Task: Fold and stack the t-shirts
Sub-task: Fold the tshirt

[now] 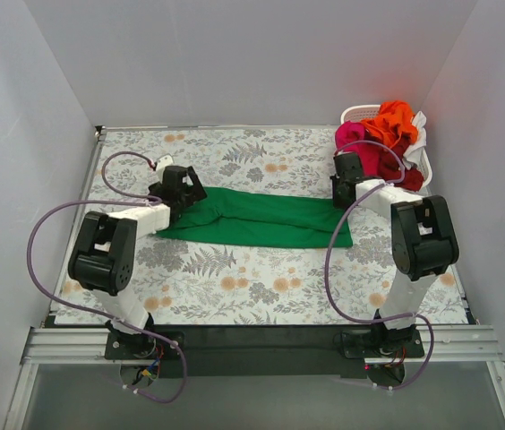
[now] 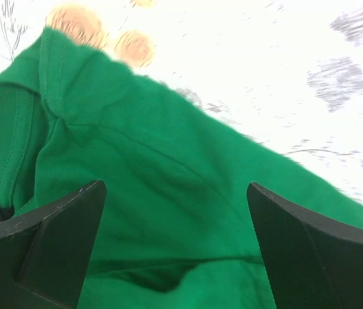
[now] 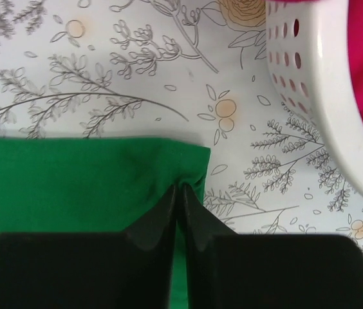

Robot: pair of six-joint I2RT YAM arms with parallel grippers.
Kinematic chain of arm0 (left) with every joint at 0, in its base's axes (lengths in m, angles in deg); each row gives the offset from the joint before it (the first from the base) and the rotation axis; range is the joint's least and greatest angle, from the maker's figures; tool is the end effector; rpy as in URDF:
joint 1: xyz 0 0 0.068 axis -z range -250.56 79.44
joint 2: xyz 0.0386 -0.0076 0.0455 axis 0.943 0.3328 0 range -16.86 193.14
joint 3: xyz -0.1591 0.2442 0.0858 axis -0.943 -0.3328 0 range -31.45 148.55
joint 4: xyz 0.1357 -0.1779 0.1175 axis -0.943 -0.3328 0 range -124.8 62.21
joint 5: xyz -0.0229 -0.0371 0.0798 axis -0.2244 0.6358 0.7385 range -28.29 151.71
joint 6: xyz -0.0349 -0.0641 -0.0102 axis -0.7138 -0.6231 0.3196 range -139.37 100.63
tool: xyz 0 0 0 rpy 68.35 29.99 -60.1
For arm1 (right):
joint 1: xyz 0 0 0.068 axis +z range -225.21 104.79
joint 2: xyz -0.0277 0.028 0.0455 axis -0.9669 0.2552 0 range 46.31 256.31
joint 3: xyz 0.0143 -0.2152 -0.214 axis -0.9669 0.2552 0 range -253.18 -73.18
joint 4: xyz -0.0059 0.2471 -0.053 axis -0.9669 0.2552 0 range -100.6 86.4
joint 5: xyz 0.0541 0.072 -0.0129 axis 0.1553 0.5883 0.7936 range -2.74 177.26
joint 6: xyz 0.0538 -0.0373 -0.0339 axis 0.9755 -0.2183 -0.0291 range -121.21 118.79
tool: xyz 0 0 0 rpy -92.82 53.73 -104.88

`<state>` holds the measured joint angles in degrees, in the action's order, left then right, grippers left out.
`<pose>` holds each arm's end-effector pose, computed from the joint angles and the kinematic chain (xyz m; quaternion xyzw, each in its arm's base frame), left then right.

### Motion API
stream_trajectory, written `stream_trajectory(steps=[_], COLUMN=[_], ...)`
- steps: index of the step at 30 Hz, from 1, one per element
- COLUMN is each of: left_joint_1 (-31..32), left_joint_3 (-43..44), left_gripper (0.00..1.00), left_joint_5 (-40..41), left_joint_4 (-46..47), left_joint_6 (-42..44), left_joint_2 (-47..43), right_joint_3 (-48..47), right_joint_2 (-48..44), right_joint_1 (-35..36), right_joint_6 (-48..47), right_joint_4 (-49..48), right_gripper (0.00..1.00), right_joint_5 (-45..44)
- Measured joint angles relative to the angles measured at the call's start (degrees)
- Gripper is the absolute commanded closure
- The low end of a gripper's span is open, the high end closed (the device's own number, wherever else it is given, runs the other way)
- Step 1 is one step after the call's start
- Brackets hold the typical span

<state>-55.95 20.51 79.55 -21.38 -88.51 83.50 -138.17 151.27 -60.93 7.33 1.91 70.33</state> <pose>0.3659 -0.0760 0.1796 -0.4695 0.7732 -0.1629 0.3939 0.3888 0.0804 0.1885 0.0003 0.9378 -0.0737 0.3394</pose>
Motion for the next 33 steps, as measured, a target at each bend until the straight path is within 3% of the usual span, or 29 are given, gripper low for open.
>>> stream_trajectory(steps=[4, 9, 13, 19, 33], left_joint_1=[0.2, 0.6, 0.6, 0.6, -3.8], left_joint_3=[-1.8, -4.0, -5.3, -9.3, -15.7], left_gripper=[0.16, 0.15, 0.15, 0.15, 0.15], left_joint_5=[-0.7, 1.1, 3.3, 5.8, 4.2], left_joint_4=[0.0, -1.9, -3.8, -8.8, -9.2], left_joint_6=[0.3, -0.5, -1.3, -2.7, -3.9], left_joint_2=[-6.6, -16.6, -18.1, -16.1, -20.0], right_joint_3=[0.1, -0.1, -1.3, -3.7, -21.7], right_joint_2=[-4.2, -13.2, -15.7, -11.9, 11.6], right_joint_1=[2.3, 10.3, 15.7, 19.4, 26.4], right_joint_6=[-0.5, -1.0, -1.1, -0.9, 2.2], right_joint_4=[1.4, 1.1, 0.8, -1.7, -11.3], right_gripper=[0.77, 0.64, 0.55, 0.54, 0.57], right_joint_5=[0.7, 1.0, 3.5, 12.0, 30.2])
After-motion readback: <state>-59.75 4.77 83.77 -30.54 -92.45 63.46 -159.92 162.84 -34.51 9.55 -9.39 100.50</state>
